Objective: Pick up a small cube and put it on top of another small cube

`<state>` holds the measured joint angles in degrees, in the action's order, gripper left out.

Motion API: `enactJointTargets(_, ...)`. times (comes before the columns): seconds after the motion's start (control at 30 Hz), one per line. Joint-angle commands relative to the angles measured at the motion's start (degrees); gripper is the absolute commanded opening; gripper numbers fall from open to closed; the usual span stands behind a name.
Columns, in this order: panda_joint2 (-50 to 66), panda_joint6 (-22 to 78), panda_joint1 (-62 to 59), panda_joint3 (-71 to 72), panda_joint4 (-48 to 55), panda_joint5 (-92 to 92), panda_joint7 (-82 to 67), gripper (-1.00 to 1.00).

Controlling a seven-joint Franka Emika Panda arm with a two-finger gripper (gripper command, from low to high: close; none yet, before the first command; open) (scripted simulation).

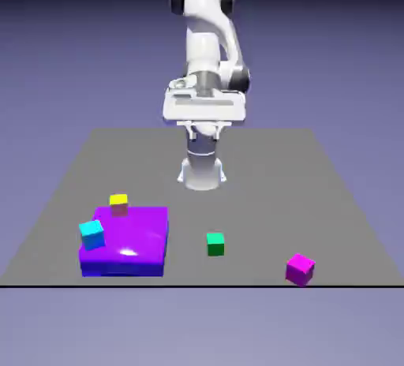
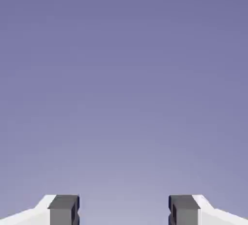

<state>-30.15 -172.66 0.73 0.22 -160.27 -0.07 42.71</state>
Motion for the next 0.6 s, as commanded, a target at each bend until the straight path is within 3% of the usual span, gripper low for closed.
enactJointTargets(0.0,2.08,1.12,0.04,0.19,0.61,-0.05,0.21,0.00)
enactJointTargets(0.57,37.38,20.08,0.70,3.33,10.89,-0.96,3.80,0.00)
